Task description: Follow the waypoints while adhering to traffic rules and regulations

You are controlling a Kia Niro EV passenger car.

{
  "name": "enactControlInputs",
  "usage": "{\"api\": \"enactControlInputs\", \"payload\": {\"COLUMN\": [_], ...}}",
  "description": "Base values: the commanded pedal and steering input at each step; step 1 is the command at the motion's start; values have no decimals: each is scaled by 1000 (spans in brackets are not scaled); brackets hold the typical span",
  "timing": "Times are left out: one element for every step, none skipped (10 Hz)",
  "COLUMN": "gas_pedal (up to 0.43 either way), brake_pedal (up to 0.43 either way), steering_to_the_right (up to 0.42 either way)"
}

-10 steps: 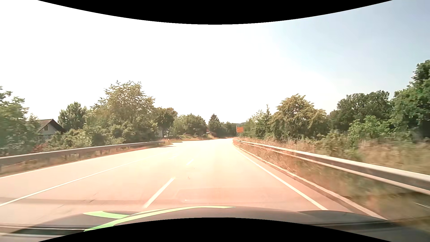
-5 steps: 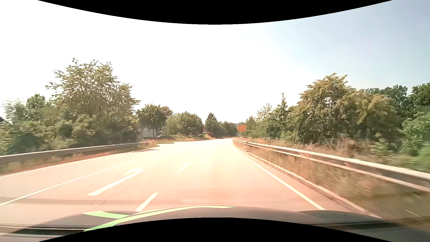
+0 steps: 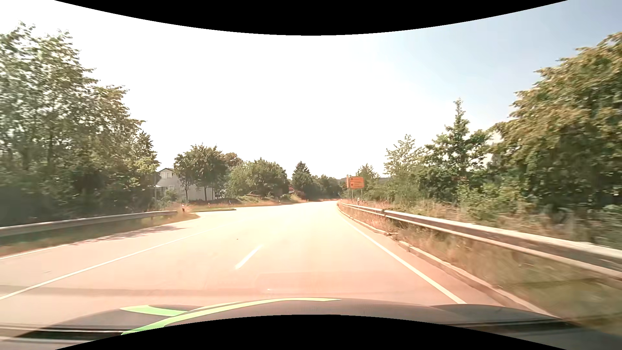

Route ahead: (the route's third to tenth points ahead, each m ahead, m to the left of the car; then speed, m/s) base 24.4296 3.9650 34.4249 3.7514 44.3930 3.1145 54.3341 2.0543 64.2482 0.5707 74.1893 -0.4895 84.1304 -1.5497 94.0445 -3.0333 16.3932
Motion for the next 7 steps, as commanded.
{"api": "enactControlInputs", "payload": {"gas_pedal": [47, 47, 47, 47, 47, 47, 47], "brake_pedal": [0, 0, 0, 0, 0, 0, 0], "steering_to_the_right": [6, 6, 6, 6, 6, 6, 6]}}
